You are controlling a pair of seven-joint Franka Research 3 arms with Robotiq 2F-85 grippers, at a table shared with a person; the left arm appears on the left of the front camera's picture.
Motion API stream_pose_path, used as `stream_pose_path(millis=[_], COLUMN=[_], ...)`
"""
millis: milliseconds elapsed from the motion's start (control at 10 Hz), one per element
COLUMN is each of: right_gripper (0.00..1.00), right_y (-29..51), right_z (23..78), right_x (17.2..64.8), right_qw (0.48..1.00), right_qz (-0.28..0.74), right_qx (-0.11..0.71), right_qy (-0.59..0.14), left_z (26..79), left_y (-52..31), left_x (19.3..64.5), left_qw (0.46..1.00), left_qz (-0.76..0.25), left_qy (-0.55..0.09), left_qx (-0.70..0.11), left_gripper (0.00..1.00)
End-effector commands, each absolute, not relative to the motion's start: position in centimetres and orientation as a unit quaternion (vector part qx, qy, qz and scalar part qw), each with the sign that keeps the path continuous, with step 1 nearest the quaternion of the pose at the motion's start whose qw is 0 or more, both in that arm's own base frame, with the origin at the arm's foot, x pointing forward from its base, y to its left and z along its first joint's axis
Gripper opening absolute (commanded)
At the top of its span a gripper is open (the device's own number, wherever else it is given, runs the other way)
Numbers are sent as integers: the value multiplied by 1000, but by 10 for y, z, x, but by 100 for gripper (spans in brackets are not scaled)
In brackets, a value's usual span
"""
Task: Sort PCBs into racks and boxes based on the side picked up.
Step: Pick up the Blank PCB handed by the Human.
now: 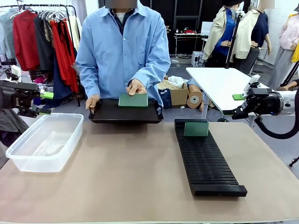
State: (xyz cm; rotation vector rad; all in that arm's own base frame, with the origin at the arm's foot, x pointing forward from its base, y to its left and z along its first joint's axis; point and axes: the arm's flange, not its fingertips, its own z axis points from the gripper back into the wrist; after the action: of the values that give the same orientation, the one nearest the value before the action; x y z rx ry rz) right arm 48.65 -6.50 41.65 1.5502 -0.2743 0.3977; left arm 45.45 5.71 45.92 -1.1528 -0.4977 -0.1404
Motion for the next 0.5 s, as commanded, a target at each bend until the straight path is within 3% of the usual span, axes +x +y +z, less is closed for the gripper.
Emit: stream_pose_path(millis=[0, 400], right_gripper=[100, 100], right_y=[-67, -67], right_z=[418, 418], right_x=[488, 488], right_qw=[689, 689], right_qz=[182, 182], right_qx=[690, 690], right_qy=[-130, -130], left_z=[460, 460], left_y=[57, 57], left_x=[453, 453], left_qw=[806, 806], left_qz=[-66, -66], left_qy=[-234, -234], left_qx=[-540, -540], left_gripper=[100, 100])
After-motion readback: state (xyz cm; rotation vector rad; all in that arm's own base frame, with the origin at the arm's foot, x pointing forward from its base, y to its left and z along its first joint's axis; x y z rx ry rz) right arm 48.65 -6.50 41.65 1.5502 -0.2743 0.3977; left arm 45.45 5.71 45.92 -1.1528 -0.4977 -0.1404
